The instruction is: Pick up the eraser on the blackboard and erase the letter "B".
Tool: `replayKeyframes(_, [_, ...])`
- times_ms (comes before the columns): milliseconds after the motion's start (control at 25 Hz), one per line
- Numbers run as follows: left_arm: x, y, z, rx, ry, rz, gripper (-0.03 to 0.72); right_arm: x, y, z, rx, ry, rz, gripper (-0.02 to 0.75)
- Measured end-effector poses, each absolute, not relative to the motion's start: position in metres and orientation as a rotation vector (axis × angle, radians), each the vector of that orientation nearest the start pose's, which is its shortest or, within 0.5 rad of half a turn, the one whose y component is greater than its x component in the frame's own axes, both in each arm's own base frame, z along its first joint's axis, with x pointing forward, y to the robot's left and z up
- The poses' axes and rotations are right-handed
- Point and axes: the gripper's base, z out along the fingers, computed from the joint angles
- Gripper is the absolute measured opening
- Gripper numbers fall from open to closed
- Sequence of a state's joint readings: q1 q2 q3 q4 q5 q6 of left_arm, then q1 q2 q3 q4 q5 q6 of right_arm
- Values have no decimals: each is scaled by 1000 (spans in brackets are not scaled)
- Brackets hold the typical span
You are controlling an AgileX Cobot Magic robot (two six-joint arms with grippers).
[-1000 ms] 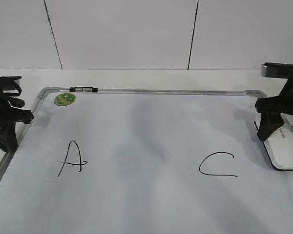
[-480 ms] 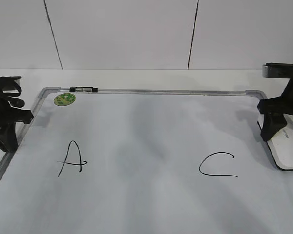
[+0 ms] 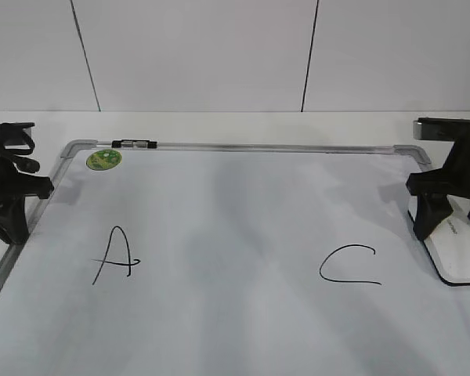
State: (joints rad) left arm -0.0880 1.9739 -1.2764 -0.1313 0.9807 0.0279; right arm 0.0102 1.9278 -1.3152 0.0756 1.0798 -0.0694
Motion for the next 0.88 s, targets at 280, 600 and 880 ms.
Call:
replayKeyframes(280, [361, -42, 151, 68, 3160, -170, 47, 360, 10, 177, -64, 3172, 106, 520])
replayKeyframes(600, [361, -42, 151, 68, 3160, -170, 47, 358, 10, 175, -12, 3195, 107, 599])
replayKeyframes(880, [361, -42, 151, 68, 3160, -170, 47, 361, 10, 188, -8, 3237, 113, 647])
